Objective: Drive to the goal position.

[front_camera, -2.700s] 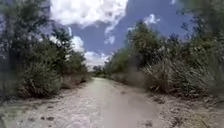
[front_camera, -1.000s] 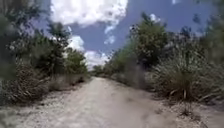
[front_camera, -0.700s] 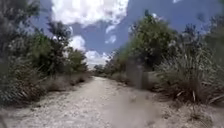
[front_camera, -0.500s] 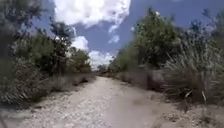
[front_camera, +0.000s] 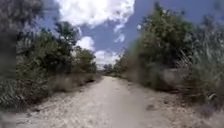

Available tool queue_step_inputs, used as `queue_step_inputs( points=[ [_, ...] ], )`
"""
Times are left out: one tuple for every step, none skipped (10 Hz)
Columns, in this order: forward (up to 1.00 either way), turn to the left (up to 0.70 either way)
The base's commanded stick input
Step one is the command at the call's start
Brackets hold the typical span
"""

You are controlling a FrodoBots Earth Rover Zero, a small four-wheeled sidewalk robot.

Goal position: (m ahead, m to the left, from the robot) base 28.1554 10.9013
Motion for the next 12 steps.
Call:
queue_step_inputs(
  points=[
    [0.45,0.0],
    [0.45,0.0],
    [0.45,0.0],
    [0.45,0.0],
    [0.45,0.0],
    [0.45,0.0],
    [0.45,0.06],
    [0.45,0.27],
    [0.45,0.24],
    [0.45,0.1],
    [0.45,0.0],
    [0.45,0.0]
  ],
)
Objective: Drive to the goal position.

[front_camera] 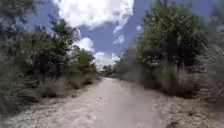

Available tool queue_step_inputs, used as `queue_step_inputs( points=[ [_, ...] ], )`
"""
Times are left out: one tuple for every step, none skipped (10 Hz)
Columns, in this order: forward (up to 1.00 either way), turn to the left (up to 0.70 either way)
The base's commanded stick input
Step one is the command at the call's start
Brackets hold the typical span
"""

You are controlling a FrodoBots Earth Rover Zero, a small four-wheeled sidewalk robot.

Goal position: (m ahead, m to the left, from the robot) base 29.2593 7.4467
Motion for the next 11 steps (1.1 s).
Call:
queue_step_inputs(
  points=[
    [0.45,0.0],
    [0.45,0.0],
    [0.45,0.0],
    [0.45,0.0],
    [0.45,0.0],
    [0.45,0.0],
    [0.45,0.0],
    [0.45,0.0],
    [0.45,0.0],
    [0.45,0.0],
    [0.45,0.0]
  ],
)
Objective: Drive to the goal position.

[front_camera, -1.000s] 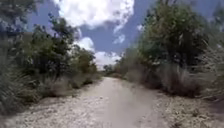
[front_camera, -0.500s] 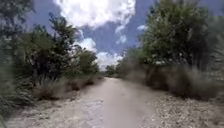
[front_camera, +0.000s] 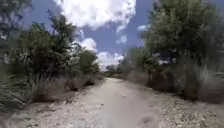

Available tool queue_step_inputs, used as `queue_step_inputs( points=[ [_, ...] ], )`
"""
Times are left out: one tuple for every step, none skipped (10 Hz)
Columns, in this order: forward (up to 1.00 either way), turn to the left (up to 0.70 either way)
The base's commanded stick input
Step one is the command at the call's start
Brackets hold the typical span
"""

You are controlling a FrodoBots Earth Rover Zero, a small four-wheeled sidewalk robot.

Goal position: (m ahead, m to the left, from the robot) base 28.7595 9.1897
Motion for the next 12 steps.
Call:
queue_step_inputs(
  points=[
    [0.45,0.0],
    [0.45,0.0],
    [0.45,0.0],
    [0.45,0.0],
    [0.45,0.0],
    [0.45,0.0],
    [0.45,0.0],
    [0.45,0.0],
    [0.45,0.0],
    [0.45,0.0],
    [0.45,0.0],
    [0.45,0.0]
  ],
)
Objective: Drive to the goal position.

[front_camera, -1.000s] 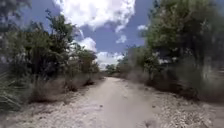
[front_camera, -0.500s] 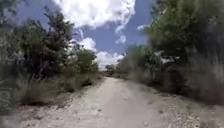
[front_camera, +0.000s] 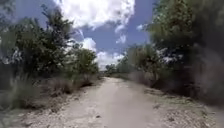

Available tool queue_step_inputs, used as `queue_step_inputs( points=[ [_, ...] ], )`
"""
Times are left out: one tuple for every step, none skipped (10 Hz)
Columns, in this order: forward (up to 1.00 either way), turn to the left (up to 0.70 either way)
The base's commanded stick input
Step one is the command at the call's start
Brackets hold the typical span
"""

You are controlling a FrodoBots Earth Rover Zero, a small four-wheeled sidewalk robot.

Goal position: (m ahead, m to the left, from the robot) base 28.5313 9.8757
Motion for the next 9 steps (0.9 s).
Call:
queue_step_inputs(
  points=[
    [0.45,0.0],
    [0.45,0.0],
    [0.45,0.0],
    [0.45,0.0],
    [0.45,0.0],
    [0.45,0.0],
    [0.45,0.0],
    [0.45,0.0],
    [0.45,0.0]
  ],
)
